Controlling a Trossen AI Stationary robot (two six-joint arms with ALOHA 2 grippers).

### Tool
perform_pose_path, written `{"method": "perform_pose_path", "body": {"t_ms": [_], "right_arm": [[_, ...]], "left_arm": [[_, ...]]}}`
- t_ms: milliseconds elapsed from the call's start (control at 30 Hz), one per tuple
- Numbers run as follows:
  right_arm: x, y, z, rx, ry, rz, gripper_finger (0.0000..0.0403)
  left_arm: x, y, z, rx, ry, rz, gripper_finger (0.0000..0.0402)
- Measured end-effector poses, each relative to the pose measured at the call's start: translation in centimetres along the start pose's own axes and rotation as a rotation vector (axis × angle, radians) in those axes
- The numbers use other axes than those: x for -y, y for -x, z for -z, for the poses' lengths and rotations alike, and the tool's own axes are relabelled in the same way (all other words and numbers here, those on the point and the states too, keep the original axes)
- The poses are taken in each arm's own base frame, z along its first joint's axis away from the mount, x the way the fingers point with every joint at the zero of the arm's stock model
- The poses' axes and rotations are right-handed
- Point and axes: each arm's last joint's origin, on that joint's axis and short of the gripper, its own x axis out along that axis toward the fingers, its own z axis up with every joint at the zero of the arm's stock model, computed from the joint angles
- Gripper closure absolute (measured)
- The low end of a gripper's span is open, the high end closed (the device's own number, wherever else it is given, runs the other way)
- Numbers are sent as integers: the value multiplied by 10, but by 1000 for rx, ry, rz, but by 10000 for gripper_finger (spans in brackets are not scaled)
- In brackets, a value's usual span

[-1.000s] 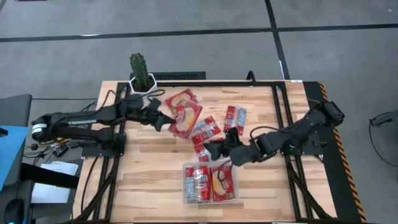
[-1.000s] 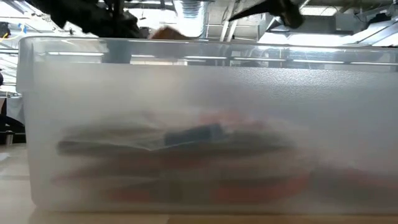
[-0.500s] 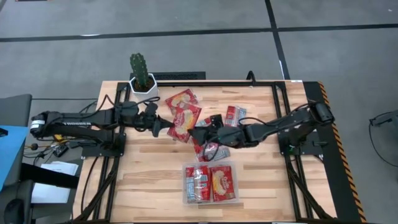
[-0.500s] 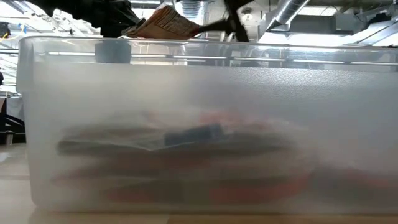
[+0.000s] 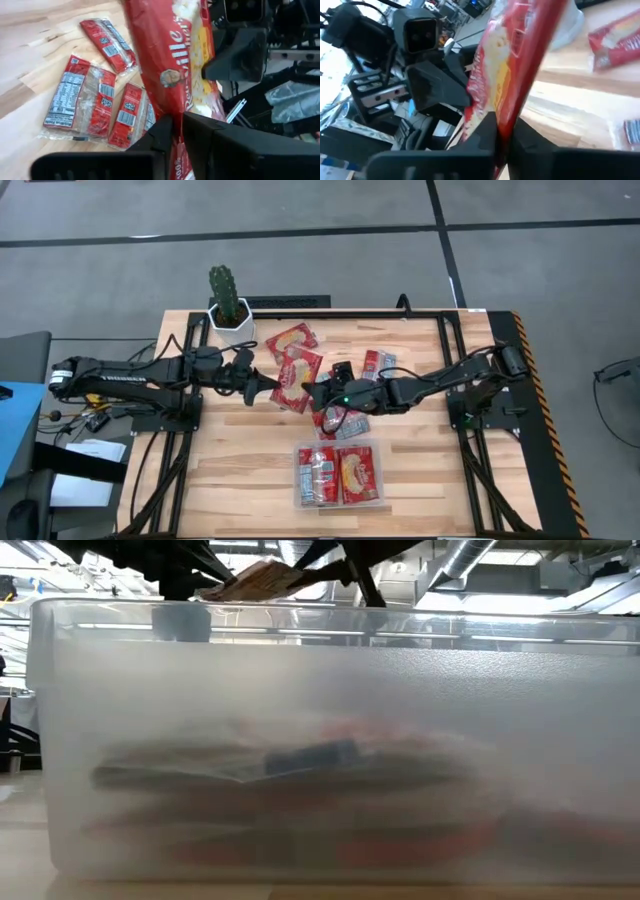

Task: Sort popcorn bags into baskets
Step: Put the red popcorn bag into the transparent bin

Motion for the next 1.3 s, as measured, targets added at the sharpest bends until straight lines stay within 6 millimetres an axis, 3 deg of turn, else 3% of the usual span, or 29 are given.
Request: {"method": "perform_pose_path", "body": {"t_ms": [167,267,367,533,633,867,967,1133,1300], "right_arm": [[-9,15,-7,-25,21,-14,389],[-19,40,-18,-86,80,0,392],[-22,78,-18,-193,139,80,391],[-26,136,9,-391,167,136,392],[-26,156,38,-486,165,172,392],[-10,152,109,-568,135,274,387],[-3,144,126,-568,123,301,386],[3,140,135,-574,129,330,377],[7,141,134,-575,112,372,336]], "left_arm": [[7,0,3,-34,-89,73,316],[13,1,4,-71,-116,171,281],[15,2,5,-88,-118,204,254],[15,2,5,-91,-115,200,236],[15,1,5,-76,-116,183,235],[14,1,4,-49,-115,152,235],[13,1,4,-46,-114,145,235],[13,1,4,-46,-110,144,235],[12,1,5,-52,-105,127,235]]}}
